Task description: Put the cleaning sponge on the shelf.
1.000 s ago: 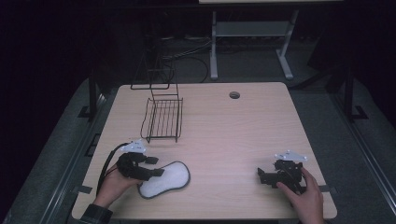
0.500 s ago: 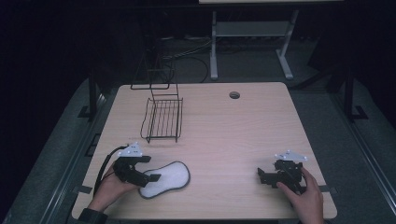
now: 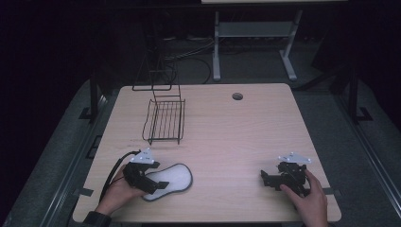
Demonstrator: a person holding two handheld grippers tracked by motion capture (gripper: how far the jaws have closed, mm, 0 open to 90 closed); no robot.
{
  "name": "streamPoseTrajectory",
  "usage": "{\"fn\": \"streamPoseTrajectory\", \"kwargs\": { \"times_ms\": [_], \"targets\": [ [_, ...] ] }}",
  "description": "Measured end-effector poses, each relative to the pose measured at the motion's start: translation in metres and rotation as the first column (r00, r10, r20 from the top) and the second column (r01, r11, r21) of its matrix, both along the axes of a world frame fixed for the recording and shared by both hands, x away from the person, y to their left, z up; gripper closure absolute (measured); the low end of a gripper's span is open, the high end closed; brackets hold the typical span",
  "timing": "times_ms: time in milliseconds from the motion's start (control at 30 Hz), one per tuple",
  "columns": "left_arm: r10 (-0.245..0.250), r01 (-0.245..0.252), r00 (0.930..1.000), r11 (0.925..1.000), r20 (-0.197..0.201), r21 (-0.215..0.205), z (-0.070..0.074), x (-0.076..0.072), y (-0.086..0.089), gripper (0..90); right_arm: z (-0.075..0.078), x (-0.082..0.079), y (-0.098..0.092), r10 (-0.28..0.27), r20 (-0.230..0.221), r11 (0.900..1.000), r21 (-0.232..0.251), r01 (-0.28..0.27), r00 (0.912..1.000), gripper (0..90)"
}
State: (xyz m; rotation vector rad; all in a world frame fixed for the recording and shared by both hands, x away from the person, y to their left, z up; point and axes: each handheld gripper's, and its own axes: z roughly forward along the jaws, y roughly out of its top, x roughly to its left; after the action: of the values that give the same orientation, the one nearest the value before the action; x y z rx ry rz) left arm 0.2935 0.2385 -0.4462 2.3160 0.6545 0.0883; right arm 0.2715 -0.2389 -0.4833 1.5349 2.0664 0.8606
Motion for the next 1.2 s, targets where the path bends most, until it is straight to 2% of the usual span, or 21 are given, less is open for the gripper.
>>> {"fn": "streamPoseTrajectory", "kwargs": {
  "times_ms": [333, 700, 767, 1033, 1200],
  "targets": [
    [-0.027, 0.027, 0.9996, 0.9994, 0.005, 0.020, -0.006, 0.000, -0.010, 12.8, 0.000, 0.000, 0.000, 0.000, 0.000, 1.000, 0.000, 0.000, 1.0000, 0.0],
    [-0.051, 0.049, 0.9984, 0.9964, 0.024, 0.070, -0.010, 0.001, -0.017, 12.7, 0.000, 0.000, 0.000, 0.000, 0.000, 1.000, 0.000, 0.000, 1.0000, 0.0],
    [-0.063, 0.061, 0.9978, 0.9945, 0.018, 0.085, -0.012, 0.001, -0.018, 12.7, 0.000, 0.000, 0.000, 0.000, 0.000, 1.000, 0.000, 0.000, 1.0000, 0.0],
    [-0.074, 0.075, 0.9972, 0.9927, -0.011, 0.095, -0.013, 0.002, -0.020, 12.8, 0.000, 0.000, 0.000, 0.000, 0.000, 1.000, 0.000, 0.000, 1.0000, 0.0],
    [-0.105, 0.105, 0.9944, 0.9874, -0.004, 0.118, -0.010, 0.002, -0.022, 16.2, 0.000, 0.000, 0.000, 0.000, 0.000, 1.000, 0.000, 0.000, 1.0000, 0.0]
  ]
}}
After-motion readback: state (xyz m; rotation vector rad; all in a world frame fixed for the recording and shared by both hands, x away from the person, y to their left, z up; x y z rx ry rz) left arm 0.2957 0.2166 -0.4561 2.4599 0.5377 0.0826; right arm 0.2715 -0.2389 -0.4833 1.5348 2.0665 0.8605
